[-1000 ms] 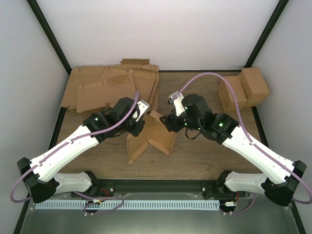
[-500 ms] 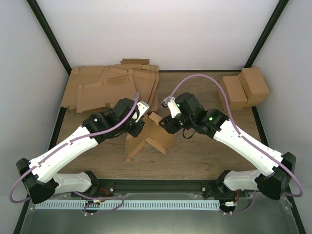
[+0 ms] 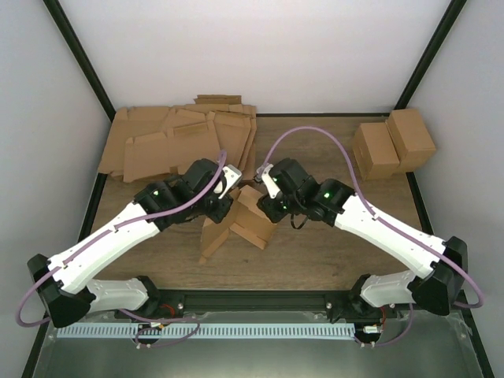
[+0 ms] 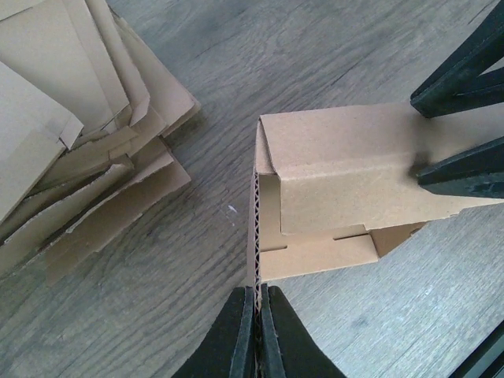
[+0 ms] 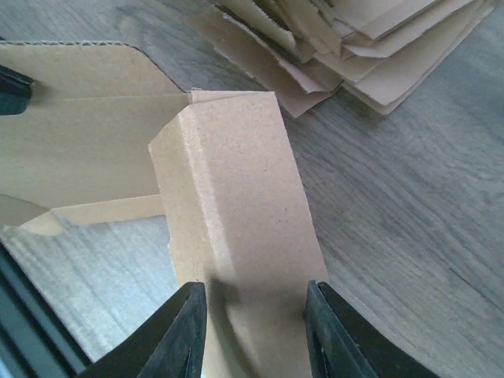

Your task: Fold the paper box

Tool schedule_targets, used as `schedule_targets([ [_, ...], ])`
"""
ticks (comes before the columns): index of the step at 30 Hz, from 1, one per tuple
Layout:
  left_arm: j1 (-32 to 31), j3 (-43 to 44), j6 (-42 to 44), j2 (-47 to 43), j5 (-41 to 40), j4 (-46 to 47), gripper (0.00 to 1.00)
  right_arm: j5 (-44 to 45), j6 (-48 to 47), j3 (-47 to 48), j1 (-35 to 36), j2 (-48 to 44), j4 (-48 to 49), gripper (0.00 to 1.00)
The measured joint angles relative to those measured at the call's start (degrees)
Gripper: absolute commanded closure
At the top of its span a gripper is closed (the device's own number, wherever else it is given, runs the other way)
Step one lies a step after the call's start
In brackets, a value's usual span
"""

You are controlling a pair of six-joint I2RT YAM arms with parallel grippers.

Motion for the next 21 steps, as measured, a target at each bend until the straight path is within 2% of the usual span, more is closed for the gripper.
schedule_targets([
  [21, 0.07, 4.98, -0.92, 4.85, 0.04, -3.04, 0.96, 37.0, -1.81, -5.64, 12.09, 6.12, 10.16, 0.65],
])
